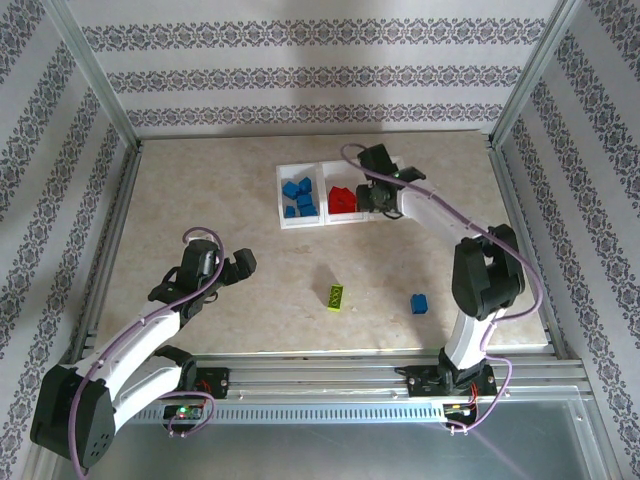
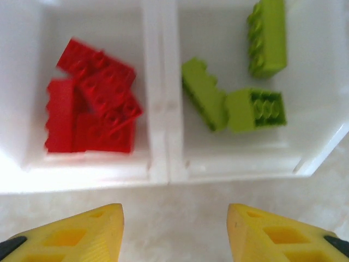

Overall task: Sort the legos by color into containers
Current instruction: Pick up the lego from the bottom-center of the table.

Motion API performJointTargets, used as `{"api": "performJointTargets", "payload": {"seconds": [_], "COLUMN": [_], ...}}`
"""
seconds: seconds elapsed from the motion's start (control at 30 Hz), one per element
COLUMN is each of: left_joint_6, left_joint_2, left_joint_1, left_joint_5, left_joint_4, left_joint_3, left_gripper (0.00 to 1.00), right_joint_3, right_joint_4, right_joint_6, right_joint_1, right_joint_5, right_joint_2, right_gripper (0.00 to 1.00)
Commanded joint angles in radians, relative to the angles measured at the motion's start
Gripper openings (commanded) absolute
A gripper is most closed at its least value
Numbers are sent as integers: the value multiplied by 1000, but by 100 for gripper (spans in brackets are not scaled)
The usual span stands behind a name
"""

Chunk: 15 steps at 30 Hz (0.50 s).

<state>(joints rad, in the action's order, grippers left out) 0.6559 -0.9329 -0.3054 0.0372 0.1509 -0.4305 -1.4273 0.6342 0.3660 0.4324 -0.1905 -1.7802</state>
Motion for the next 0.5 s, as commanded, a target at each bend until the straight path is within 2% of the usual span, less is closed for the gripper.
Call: {"api": "performJointTargets", "payload": {"seconds": [0.0, 0.27, 0.47], "left_joint_6": [-8, -16, -16], "left_joint_2": [6, -1, -6], "left_joint_1": [11, 11, 12], "left_joint_5": [-14, -14, -14], "left_joint_4": [25, 24, 19], "left_joint_3": [-31, -39, -36], "left_gripper": [100, 100, 100], "right_joint_3": [75, 233, 284], "right_joint_4": [12, 30, 62], "right_joint_6": [63, 198, 293], "right_joint_1": [55, 214, 338], "right_joint_5": [-43, -60, -68], "right_joint_2": [80, 196, 214], "right_gripper": [53, 55, 56]}}
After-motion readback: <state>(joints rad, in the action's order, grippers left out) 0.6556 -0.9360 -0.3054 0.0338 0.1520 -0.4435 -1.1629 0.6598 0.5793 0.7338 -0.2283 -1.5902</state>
